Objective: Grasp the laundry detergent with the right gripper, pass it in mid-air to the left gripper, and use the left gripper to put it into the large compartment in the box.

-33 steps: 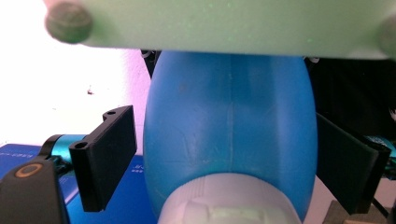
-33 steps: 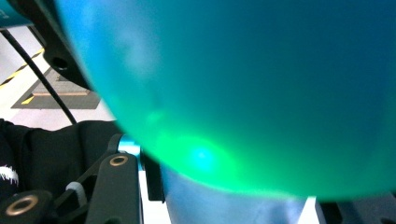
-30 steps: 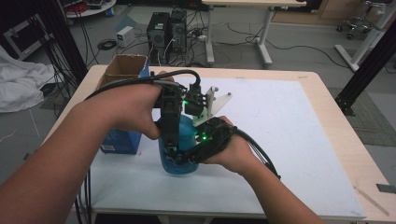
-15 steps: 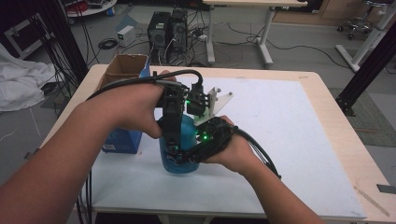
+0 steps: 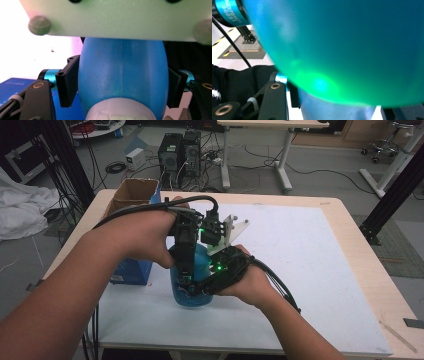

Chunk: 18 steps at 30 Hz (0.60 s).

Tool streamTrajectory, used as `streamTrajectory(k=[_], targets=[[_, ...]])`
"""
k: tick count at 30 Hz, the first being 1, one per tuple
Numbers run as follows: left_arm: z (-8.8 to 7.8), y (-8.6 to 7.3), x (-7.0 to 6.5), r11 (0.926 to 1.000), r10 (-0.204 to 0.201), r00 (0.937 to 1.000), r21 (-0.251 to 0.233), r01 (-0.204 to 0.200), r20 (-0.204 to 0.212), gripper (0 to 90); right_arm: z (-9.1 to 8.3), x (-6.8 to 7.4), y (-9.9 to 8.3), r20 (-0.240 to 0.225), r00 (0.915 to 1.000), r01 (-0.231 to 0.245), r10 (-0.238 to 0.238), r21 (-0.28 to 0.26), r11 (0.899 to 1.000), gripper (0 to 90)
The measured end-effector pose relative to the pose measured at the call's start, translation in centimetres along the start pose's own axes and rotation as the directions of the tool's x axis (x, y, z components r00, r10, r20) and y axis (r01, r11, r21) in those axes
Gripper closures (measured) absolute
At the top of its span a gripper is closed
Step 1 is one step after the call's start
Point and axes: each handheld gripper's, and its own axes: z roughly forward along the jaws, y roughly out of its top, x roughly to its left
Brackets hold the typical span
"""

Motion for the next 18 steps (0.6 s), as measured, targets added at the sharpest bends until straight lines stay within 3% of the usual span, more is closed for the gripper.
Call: streamTrajectory(k=[10, 18], targets=[[0.08, 0.14, 0.02, 1.0000, 0.002, 1.0000, 0.000, -0.002, 0.007, 34.1, -0.02, -0.09, -0.03, 0.003, 1.0000, 0.001, -0.001, -0.001, 1.000, 46.4], [0.21, 0.04, 0.06, 0.9997, -0.025, 0.9994, 0.004, 0.025, 0.023, 38.1, 0.15, 0.02, -0.08, 0.009, 0.9999, 0.006, -0.006, 0.014, 1.000, 46.5]])
